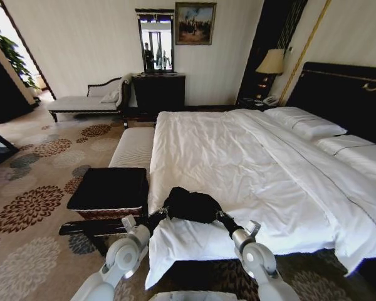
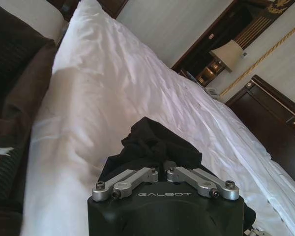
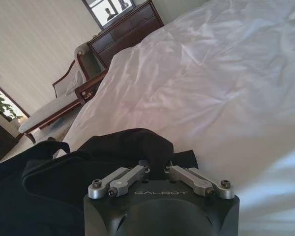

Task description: Fold the clothes on the bed and place them into the basket.

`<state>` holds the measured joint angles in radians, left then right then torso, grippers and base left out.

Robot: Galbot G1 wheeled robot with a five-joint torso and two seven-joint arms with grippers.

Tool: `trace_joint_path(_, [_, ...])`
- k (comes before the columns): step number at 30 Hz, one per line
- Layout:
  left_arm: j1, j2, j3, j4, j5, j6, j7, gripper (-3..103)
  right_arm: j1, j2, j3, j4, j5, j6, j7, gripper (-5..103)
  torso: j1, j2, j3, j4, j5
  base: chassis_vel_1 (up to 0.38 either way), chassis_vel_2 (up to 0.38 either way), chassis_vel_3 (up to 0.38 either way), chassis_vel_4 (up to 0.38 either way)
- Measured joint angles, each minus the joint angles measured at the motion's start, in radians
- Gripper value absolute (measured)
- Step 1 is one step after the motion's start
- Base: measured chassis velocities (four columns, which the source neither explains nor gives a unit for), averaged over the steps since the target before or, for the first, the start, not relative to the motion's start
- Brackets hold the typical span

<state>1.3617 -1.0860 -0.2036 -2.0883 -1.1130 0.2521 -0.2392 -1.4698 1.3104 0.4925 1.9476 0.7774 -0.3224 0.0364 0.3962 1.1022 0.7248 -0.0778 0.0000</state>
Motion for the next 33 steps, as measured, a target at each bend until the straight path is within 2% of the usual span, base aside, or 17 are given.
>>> trace_joint_path(8, [0.004,0.001,-0.009,0.003,0.025,0.000,0.001,3,0.005,0.003,-0.016,-0.003,-0.008,0.002,0.006,5,0.000,0.000,0.000,0.0000,-0.0001,0.321,0.370,-0.309,-0.366])
trace_joint_path(11, [0.000,0.003,-0.015,0.004,0.073,-0.013,0.003,3,0.016,-0.002,-0.035,-0.003,-0.031,0.023,0.006,5,0.000,0.000,0.000,0.0003,-0.0003,0.370,0.367,-0.373,-0.355])
trace_joint_path(15, [-0.006,0.021,-0.031,-0.020,0.102,-0.021,0.007,3,0.023,-0.009,-0.048,0.010,-0.057,0.045,-0.015,5,0.000,0.000,0.000,0.0001,0.0002,0.381,0.340,-0.362,-0.342])
trace_joint_path(17, [-0.018,0.050,-0.042,-0.035,0.126,-0.030,0.015,3,0.036,-0.018,-0.066,0.015,-0.107,0.060,-0.047,5,0.000,0.000,0.000,0.0002,-0.0003,0.253,0.251,-0.285,-0.221])
trace_joint_path(21, [-0.052,0.059,-0.049,-0.015,0.133,-0.042,0.010,3,0.084,-0.034,-0.122,-0.004,-0.143,0.073,-0.069,5,0.000,0.000,0.000,0.0000,-0.0007,0.176,0.108,-0.149,-0.142])
trace_joint_path(25, [-0.089,0.052,-0.067,0.022,0.124,-0.048,-0.001,3,0.167,-0.047,-0.195,-0.036,-0.112,0.070,-0.068,5,0.000,0.000,0.000,0.0001,0.0000,0.019,0.012,0.002,-0.009])
trace_joint_path(27, [-0.117,0.050,-0.079,0.058,0.123,-0.052,-0.004,3,0.264,-0.053,-0.255,-0.080,-0.080,0.067,-0.066,5,0.000,0.000,0.000,-0.0003,0.0009,-0.063,-0.056,0.038,0.028])
trace_joint_path(29, [-0.160,0.050,-0.088,0.107,0.124,-0.055,-0.001,3,0.380,-0.054,-0.320,-0.150,-0.024,0.066,-0.059,5,0.000,0.000,0.000,-0.0008,0.0002,-0.087,-0.058,0.039,0.018])
trace_joint_path(31, [-0.168,0.050,-0.089,0.117,0.124,-0.056,0.000,3,0.398,-0.053,-0.331,-0.165,-0.016,0.066,-0.059,5,0.000,0.000,0.000,-0.0005,0.0001,-0.093,-0.046,0.036,0.017])
trace_joint_path(33, [-0.222,0.050,-0.090,0.180,0.121,-0.059,0.002,3,0.493,-0.045,-0.399,-0.261,0.016,0.076,-0.059,5,0.000,0.000,0.000,-0.0001,0.0002,0.000,0.000,0.000,0.000])
